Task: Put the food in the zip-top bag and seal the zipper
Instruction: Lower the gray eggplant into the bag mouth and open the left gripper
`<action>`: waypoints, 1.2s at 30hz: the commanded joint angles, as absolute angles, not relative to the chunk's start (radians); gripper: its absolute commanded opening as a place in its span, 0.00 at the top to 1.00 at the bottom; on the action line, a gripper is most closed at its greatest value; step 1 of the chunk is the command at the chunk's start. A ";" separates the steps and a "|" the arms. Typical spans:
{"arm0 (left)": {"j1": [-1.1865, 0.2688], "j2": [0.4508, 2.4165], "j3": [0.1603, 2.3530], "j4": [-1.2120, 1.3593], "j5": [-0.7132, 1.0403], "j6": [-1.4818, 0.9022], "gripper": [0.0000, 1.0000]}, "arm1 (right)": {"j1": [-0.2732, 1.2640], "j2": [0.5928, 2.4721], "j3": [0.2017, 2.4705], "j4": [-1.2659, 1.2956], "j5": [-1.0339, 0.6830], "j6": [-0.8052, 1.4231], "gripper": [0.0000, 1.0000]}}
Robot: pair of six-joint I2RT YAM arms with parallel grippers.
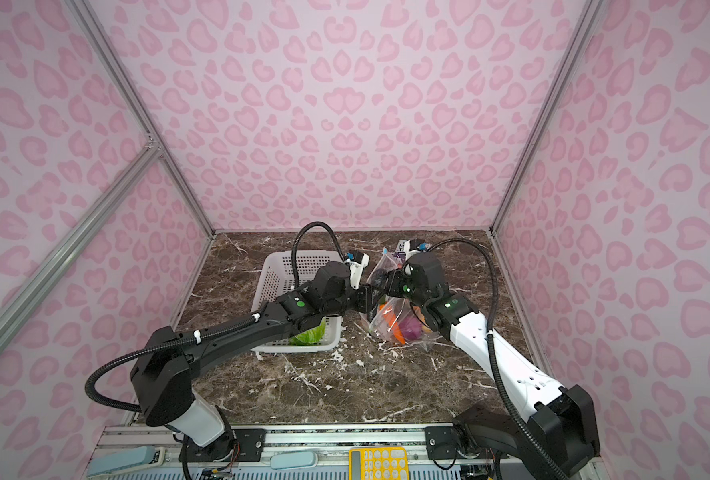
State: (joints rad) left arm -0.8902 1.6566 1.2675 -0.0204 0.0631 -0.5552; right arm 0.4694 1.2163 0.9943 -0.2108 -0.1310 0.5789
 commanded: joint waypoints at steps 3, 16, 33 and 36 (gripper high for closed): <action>-0.891 1.696 1.306 -0.074 0.099 -0.561 0.74 | 0.474 1.171 0.968 -0.144 -0.162 0.555 1.00; -0.891 1.764 1.404 -0.176 0.031 -0.567 0.60 | 0.492 1.172 0.962 -0.135 -0.215 0.538 1.00; -0.855 1.667 1.381 -0.183 0.079 -0.589 0.32 | 0.490 1.210 0.990 -0.206 -0.112 0.519 1.00; -0.844 1.641 1.368 -0.199 0.088 -0.588 0.32 | 0.490 1.210 0.993 -0.221 -0.086 0.510 1.00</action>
State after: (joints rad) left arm -0.8505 1.6657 1.3788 -0.1864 0.0643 -0.5831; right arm 0.4904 1.2068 0.9867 -0.1982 -0.1417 0.5301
